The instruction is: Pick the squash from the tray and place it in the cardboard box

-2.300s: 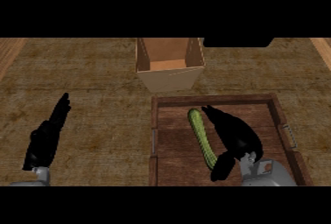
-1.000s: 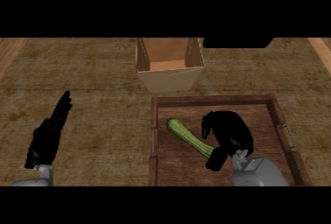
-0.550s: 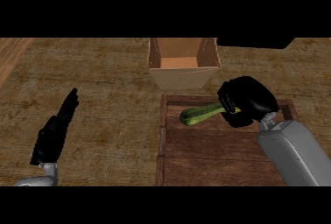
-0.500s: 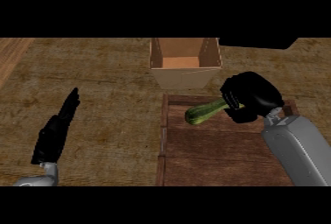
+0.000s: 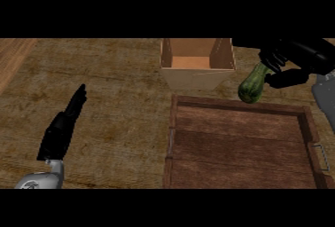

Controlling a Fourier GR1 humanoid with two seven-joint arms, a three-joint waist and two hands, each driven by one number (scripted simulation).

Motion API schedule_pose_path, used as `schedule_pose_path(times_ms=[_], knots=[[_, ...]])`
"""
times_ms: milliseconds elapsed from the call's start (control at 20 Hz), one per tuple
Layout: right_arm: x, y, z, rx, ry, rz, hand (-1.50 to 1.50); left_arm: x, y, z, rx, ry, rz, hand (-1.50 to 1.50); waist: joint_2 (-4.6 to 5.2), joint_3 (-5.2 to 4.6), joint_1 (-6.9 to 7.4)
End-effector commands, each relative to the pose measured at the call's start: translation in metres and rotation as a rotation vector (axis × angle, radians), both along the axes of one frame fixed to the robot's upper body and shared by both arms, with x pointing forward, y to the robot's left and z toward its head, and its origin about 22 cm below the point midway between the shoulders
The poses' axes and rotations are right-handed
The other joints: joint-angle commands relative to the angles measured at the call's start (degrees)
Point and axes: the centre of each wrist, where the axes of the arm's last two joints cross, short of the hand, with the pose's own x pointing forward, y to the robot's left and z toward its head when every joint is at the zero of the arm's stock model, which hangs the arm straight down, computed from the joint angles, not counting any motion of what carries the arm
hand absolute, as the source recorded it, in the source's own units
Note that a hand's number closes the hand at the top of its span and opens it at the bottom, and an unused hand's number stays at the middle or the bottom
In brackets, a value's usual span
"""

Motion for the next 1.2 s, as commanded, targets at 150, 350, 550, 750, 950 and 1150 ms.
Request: schedule_pose_path(times_ms=[150, 350, 550, 750, 950, 1150], knots=[[0.03, -0.025, 0.035, 0.353, 0.034, 0.291, 1.5, 0.006, -0.006, -0.004, 0.001, 0.001, -0.003, 0.0, -0.01, -0.21, 0.11], [0.045, -0.019, 0.06, 0.44, 0.064, 0.403, 1.5, 0.006, -0.014, -0.005, 0.0, 0.022, -0.014, 0.0, -0.73, -0.29, -0.27], [0.057, -0.004, 0.066, 0.465, 0.103, 0.452, 1.5, 0.01, -0.007, 0.0, -0.009, 0.015, 0.004, 0.0, -1.24, -0.34, -1.1], [0.07, 0.038, 0.073, 0.43, 0.125, 0.459, 1.5, 0.009, 0.001, -0.006, 0.028, 0.025, 0.026, 0.0, -1.42, -0.42, -1.68], [0.078, 0.074, 0.076, 0.389, 0.151, 0.471, 1.5, 0.005, 0.008, -0.015, 0.006, 0.043, 0.027, 0.0, -1.63, -0.48, -2.43], [0.084, 0.108, 0.056, 0.342, 0.173, 0.465, 1.5, 0.001, 0.01, -0.012, -0.005, 0.041, 0.035, 0.0, -1.68, -0.46, -2.41]])
